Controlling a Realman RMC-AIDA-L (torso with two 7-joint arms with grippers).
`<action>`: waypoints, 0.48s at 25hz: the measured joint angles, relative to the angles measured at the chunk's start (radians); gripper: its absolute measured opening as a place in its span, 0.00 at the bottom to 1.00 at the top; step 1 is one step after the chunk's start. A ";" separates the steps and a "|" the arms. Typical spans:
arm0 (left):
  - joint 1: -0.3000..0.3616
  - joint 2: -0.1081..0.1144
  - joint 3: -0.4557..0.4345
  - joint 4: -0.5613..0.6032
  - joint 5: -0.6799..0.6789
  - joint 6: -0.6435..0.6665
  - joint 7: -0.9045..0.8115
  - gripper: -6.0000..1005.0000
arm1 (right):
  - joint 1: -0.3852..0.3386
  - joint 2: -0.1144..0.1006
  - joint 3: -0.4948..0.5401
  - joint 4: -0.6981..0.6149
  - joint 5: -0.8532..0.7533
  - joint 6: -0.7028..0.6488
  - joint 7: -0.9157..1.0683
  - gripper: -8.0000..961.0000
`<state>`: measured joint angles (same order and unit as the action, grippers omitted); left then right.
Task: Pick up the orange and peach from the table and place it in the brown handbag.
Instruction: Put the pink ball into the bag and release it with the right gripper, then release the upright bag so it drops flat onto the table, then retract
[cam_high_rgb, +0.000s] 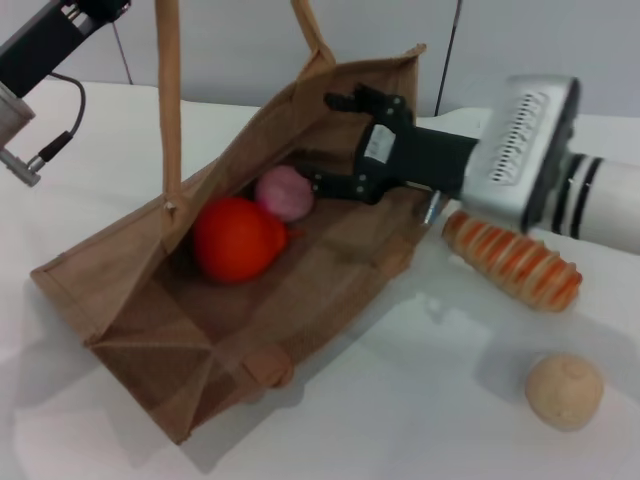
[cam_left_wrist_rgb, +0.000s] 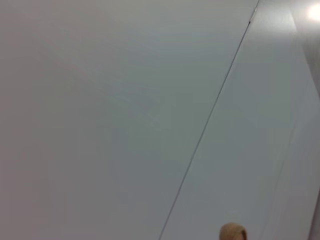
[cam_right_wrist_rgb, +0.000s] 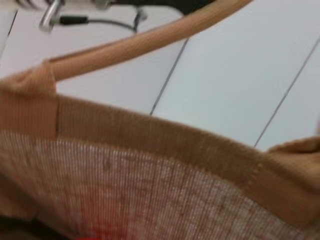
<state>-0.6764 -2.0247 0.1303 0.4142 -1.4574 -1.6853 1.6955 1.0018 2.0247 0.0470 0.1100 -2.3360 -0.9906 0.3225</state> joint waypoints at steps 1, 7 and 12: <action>0.002 0.000 0.000 0.000 0.000 0.003 0.006 0.24 | -0.016 -0.002 0.010 -0.005 0.000 -0.026 -0.001 0.90; 0.021 -0.002 0.000 -0.014 0.002 0.053 0.087 0.24 | -0.140 -0.005 0.068 -0.095 0.000 -0.242 -0.003 0.90; 0.031 -0.001 0.002 -0.099 0.003 0.116 0.266 0.25 | -0.245 -0.006 0.186 -0.165 0.000 -0.380 -0.003 0.90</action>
<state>-0.6451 -2.0259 0.1318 0.3150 -1.4540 -1.5690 1.9615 0.7565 2.0189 0.2334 -0.0545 -2.3359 -1.3708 0.3191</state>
